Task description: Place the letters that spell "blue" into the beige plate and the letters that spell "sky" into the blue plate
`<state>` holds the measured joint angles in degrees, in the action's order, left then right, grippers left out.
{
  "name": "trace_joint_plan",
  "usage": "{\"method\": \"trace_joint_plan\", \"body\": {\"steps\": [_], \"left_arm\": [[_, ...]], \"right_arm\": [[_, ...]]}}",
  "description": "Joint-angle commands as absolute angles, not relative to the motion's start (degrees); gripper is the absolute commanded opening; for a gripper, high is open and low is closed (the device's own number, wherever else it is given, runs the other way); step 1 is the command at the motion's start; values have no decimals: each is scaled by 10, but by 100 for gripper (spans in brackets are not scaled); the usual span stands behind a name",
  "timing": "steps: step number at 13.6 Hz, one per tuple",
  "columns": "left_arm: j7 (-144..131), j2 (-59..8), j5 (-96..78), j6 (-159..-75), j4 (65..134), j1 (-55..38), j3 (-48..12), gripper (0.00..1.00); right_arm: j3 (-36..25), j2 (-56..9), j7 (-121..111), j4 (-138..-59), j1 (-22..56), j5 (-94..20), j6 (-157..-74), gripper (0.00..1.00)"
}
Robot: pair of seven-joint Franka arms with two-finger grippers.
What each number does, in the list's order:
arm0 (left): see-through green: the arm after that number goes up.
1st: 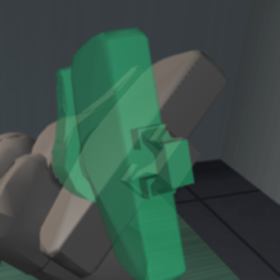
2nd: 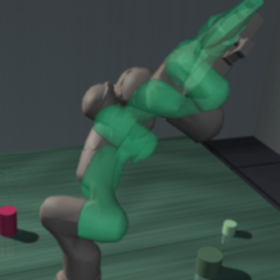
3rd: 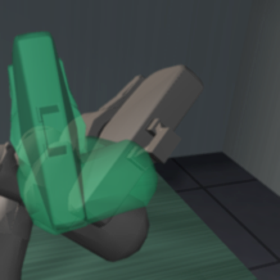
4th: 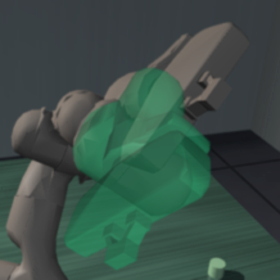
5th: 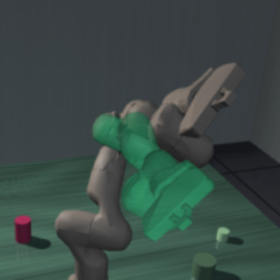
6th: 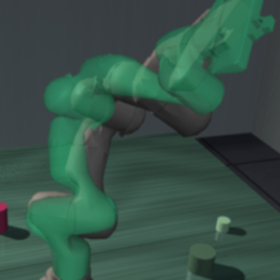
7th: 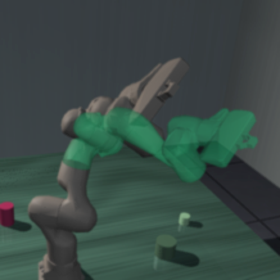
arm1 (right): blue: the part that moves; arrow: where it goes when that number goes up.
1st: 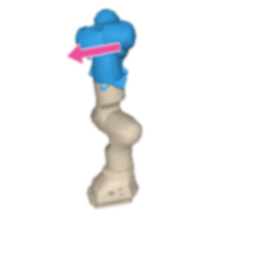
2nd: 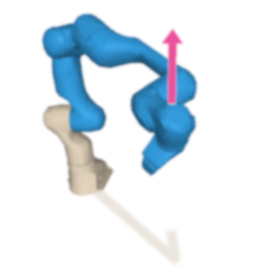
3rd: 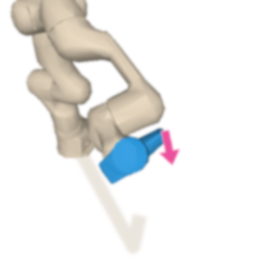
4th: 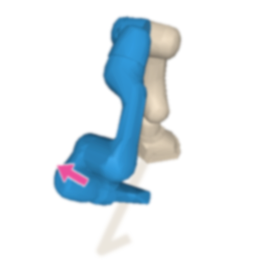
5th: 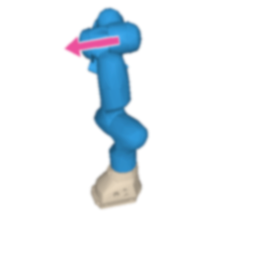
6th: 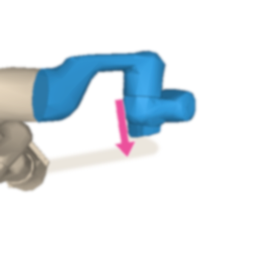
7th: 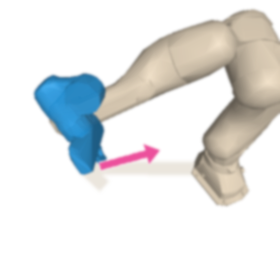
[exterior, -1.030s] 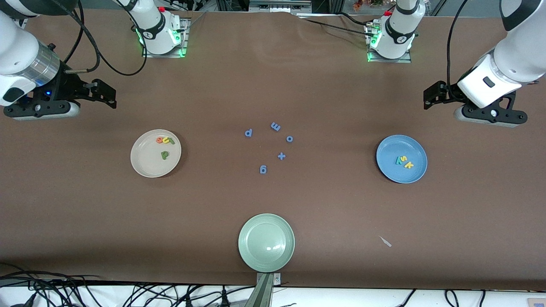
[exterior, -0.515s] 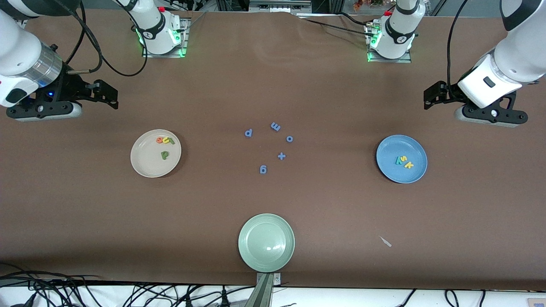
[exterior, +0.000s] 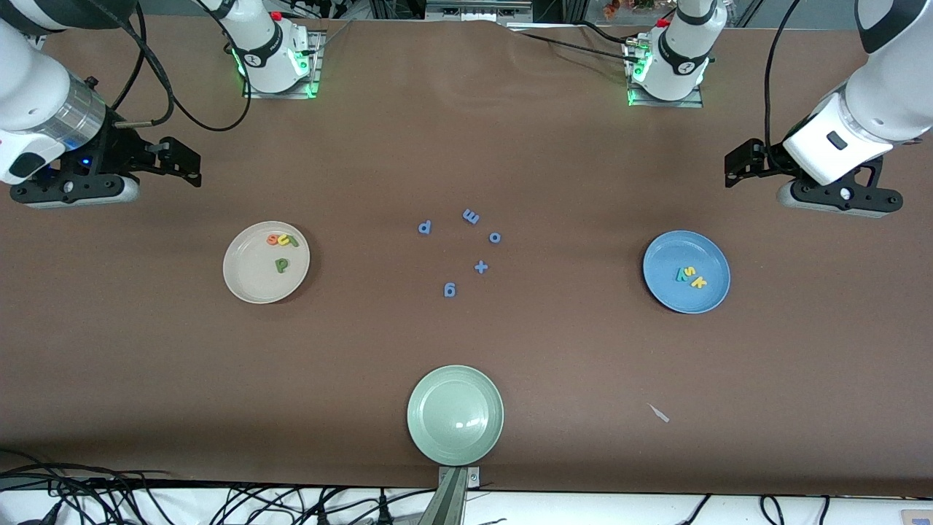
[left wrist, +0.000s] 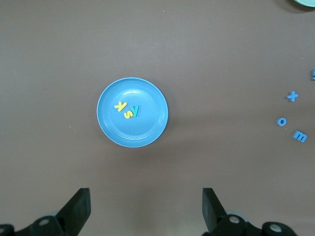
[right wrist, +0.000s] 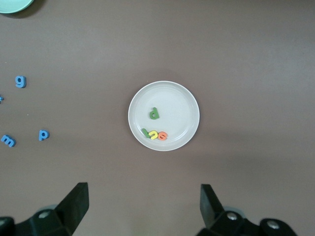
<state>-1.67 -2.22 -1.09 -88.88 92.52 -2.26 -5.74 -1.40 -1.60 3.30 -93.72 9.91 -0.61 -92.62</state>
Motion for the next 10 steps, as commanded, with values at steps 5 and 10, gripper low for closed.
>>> {"method": "trace_joint_plan", "body": {"steps": [5, 10], "left_arm": [[-8, -31, -10, -877, 906, -24, -57, 100], [-8, -31, -10, -877, 906, -25, -57, 100]], "right_arm": [[-17, -22, 9, -917, 94, -11, -911, 100], [-18, -22, 8, -917, 94, -11, -910, 100]]}}
